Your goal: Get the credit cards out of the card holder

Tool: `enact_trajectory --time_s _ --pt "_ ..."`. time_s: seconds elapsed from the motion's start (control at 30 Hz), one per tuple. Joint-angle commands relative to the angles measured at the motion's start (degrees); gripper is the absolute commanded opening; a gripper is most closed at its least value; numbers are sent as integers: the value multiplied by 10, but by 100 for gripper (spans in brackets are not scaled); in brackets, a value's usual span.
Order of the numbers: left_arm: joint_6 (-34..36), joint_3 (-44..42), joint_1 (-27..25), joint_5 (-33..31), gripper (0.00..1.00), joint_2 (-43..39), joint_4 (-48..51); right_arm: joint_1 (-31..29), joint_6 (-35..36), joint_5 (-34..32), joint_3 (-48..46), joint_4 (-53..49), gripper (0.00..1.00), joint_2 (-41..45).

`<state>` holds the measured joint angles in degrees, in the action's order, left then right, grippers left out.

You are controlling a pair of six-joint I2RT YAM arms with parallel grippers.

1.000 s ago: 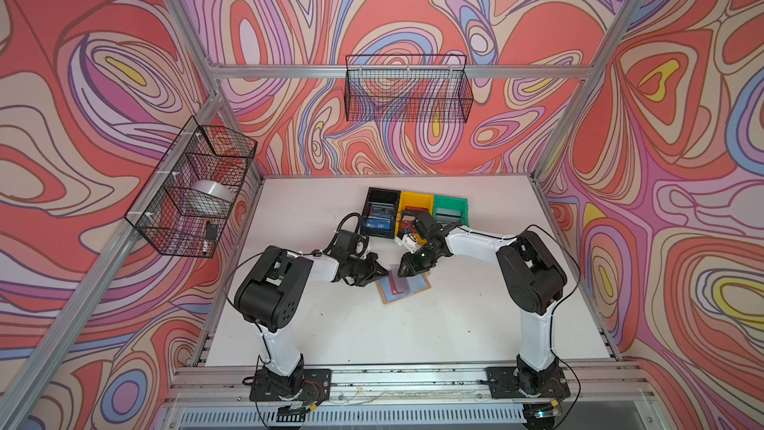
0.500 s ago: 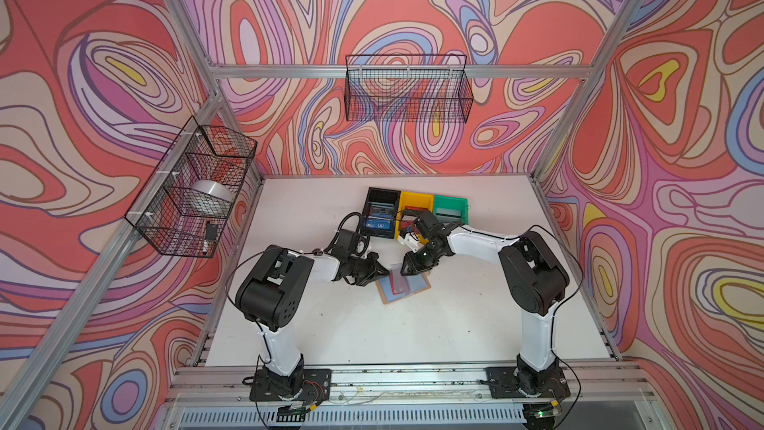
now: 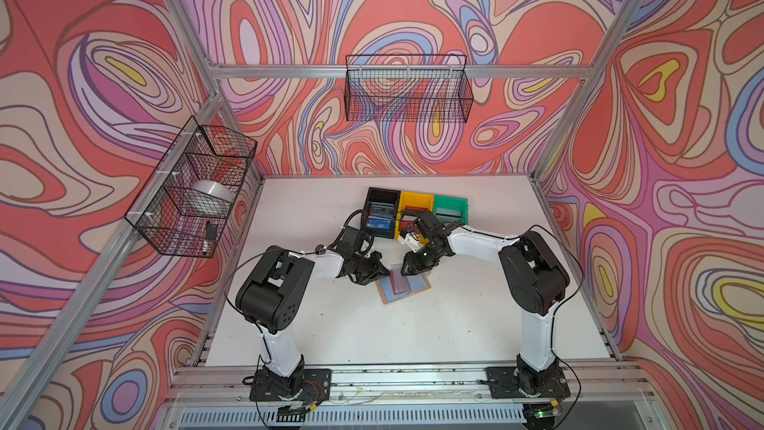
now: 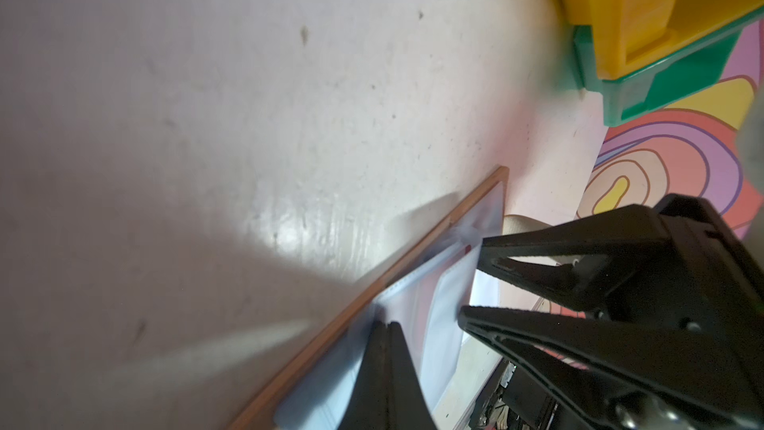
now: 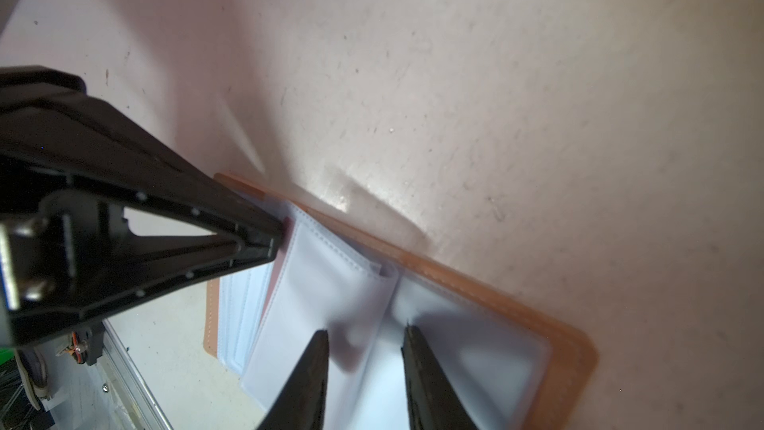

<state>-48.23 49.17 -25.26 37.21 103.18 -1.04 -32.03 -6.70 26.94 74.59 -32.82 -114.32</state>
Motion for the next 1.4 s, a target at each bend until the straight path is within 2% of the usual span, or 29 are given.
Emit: enact_trajectory --time_s 0.0,0.33,0.87,1.13,1.37 --pt "8 16 -23 -10 0 17 40 6 6 -46 -27 -34 34 -24" --pt "-1 18 -28 5 0 23 18 7 5 -40 -33 -26 34 -12" --pt "-3 68 -47 28 0 45 10 7 10 -36 14 -58 36 114" --pt "-20 91 -55 42 0 80 -11 7 2 77 10 -50 34 124" --pt "-24 106 -58 44 0 87 -13 7 -2 102 -7 -41 32 132"
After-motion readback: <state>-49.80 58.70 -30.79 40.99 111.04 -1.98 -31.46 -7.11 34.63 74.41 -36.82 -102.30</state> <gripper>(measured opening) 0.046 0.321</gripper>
